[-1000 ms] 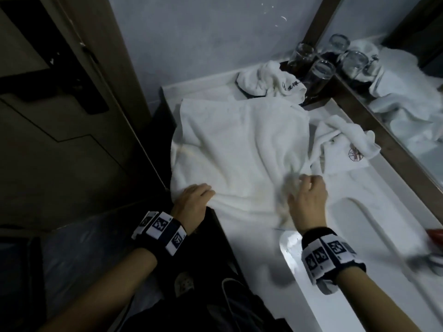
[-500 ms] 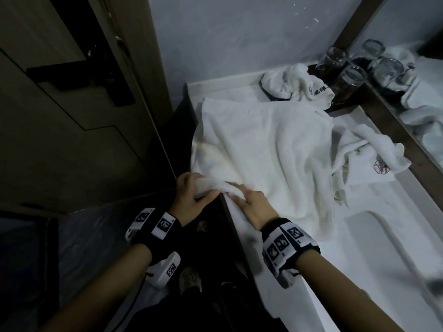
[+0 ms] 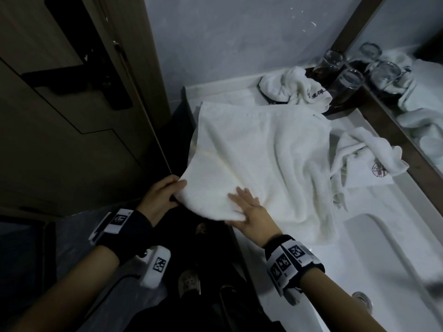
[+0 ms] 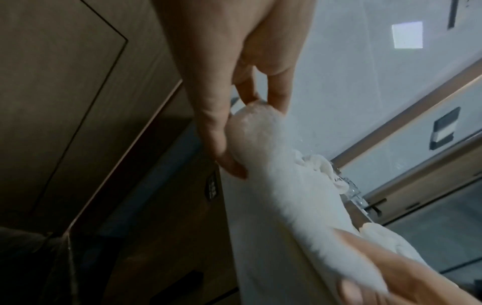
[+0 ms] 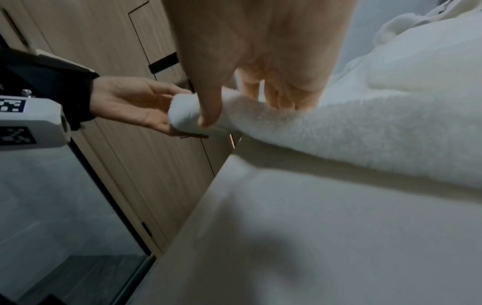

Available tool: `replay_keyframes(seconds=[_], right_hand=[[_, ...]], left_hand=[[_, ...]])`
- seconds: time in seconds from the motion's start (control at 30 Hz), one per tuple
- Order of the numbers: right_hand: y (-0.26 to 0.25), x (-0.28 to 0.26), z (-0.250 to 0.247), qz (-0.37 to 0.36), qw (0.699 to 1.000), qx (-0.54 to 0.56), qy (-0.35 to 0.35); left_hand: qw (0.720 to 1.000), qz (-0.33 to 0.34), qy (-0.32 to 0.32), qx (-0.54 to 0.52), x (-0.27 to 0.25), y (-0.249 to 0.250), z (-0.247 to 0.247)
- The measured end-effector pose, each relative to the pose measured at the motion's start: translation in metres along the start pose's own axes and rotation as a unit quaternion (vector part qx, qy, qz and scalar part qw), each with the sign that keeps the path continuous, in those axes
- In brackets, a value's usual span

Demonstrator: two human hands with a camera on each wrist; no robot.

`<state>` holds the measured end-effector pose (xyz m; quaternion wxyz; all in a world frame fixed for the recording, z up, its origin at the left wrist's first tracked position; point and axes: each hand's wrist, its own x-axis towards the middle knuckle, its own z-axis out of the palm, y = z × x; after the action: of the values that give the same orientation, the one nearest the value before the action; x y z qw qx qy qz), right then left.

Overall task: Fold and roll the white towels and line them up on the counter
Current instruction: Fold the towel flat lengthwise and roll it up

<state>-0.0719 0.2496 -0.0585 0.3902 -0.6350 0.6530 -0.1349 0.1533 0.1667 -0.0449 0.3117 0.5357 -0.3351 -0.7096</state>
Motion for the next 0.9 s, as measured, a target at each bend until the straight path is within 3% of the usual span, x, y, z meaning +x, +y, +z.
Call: replay_keyframes(seconds=[0.07,0.17,0.23,0.43,0.53,0.73,0.83,0.9], right_hand=[[0.011,-0.004,0.006,-0.001,0.994,-0.113,-0.012],[0.018,-0.009,0.012,0.031,0.967,-0.251,-0.020],[0.018,-0.008,0.012,0.031,0.964,-0.260,-0.032],[0.022,-0.014,-0.002,0.008,0.971,-0.241,-0.012],[0.029,-0.020,-0.012,0.012,0.968,-0.249,0.002],[0.044,-0.033,-0.028,0.128,0.940,-0.310,0.053],[0.037,-0.034,-0.040,0.139,0.926,-0.348,0.053],[0.029,-0.031,-0.044,0.144,0.915,-0.376,0.022]], left_hand=[[0.999,0.001,0.001,0.039,-0.007,0.000,-0.015],[0.983,0.008,0.017,0.183,-0.016,-0.009,-0.030],[0.980,-0.012,0.028,0.195,-0.017,-0.016,-0.032],[0.994,-0.030,0.087,0.063,-0.005,-0.031,-0.027],[0.989,0.005,0.117,0.095,0.001,-0.033,-0.032],[0.954,0.056,0.178,0.236,0.012,-0.032,-0.045],[0.936,0.077,0.174,0.297,0.016,-0.028,-0.043],[0.940,0.074,0.149,0.298,0.020,-0.023,-0.041]])
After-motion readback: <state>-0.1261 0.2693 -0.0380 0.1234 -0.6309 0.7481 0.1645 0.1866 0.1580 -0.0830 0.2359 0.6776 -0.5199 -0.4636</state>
